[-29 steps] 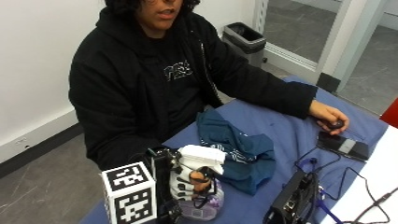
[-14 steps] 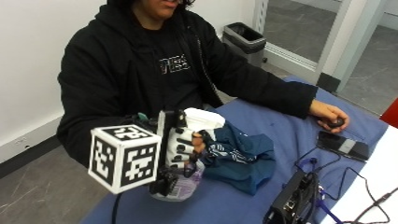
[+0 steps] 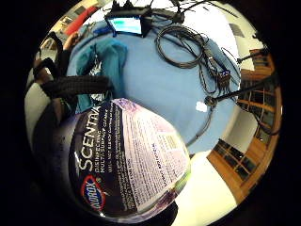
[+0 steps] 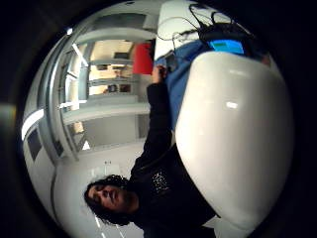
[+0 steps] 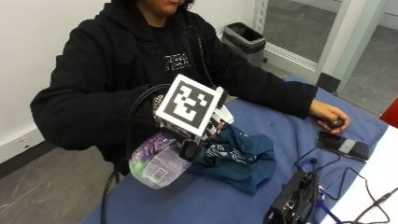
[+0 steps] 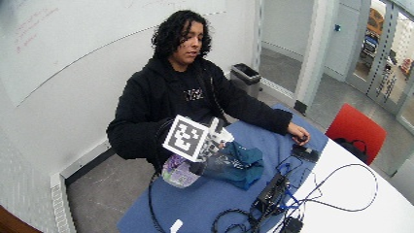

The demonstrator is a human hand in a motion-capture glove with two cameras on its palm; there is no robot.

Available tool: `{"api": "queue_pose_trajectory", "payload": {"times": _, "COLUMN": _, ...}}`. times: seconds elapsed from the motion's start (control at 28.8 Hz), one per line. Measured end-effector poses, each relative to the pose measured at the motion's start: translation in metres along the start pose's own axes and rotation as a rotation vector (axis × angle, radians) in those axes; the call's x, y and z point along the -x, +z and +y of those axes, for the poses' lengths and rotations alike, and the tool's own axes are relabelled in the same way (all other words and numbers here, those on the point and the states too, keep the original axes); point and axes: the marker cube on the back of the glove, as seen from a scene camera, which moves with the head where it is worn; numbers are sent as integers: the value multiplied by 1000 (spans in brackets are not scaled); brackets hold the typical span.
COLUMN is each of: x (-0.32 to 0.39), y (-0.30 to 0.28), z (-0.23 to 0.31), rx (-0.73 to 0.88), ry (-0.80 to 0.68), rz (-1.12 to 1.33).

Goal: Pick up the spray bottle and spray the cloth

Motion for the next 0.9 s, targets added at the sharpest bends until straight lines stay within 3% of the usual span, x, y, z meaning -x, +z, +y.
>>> {"api": "queue_pose_trajectory", "payload": {"times": 0.38, "x": -4, "y": 44, "z": -8, "rx": 391, "ry": 174, "rz": 285}}
{"api": "queue_pose_trajectory", "payload": {"times": 0.9, "x": -10, "y": 84, "z": -14, "rx": 583, "ry": 239, "rz": 404}}
